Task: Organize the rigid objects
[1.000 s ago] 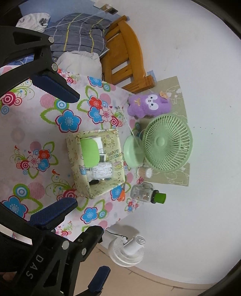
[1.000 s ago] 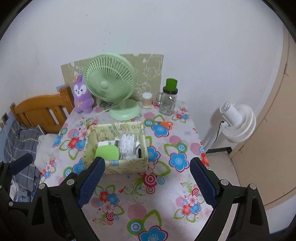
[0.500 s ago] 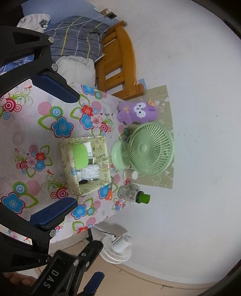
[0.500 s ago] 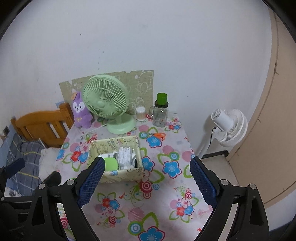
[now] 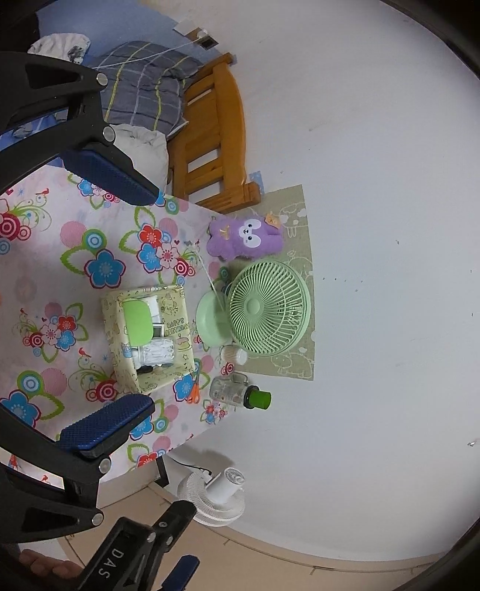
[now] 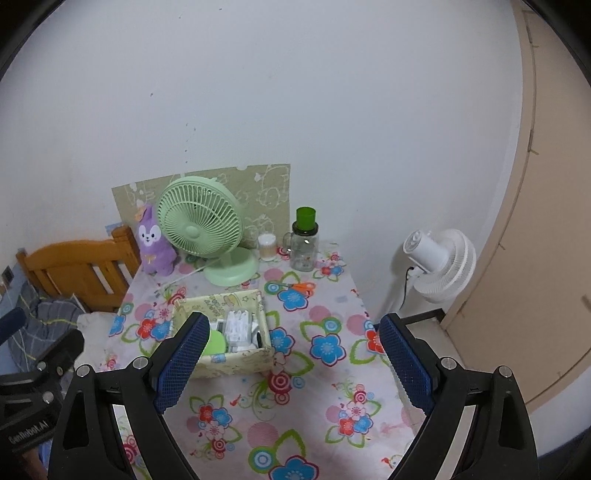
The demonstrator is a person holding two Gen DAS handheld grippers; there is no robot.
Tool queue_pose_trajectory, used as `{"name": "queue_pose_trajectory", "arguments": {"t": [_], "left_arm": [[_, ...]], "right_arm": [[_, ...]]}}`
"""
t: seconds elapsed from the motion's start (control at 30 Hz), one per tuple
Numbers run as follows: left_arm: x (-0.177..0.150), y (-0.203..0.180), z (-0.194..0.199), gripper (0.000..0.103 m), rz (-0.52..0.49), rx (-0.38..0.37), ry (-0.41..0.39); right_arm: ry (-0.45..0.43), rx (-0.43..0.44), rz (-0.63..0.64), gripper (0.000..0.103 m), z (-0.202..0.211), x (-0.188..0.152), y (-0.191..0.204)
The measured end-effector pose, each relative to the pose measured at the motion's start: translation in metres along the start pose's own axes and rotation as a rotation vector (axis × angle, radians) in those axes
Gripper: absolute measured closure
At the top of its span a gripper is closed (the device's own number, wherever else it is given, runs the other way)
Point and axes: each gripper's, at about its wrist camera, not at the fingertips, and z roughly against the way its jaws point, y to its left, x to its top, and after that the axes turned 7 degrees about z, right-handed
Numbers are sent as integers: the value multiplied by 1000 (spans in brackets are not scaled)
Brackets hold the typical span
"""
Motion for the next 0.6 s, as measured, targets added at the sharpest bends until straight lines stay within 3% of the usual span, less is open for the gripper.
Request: {"name": "queue_pose_trajectory", "arguments": {"t": [0.6], "left_arm": [[4, 17, 9, 0, 39, 4, 0]], "right_arm": [[-15, 35, -14, 2, 6, 1, 2]]}}
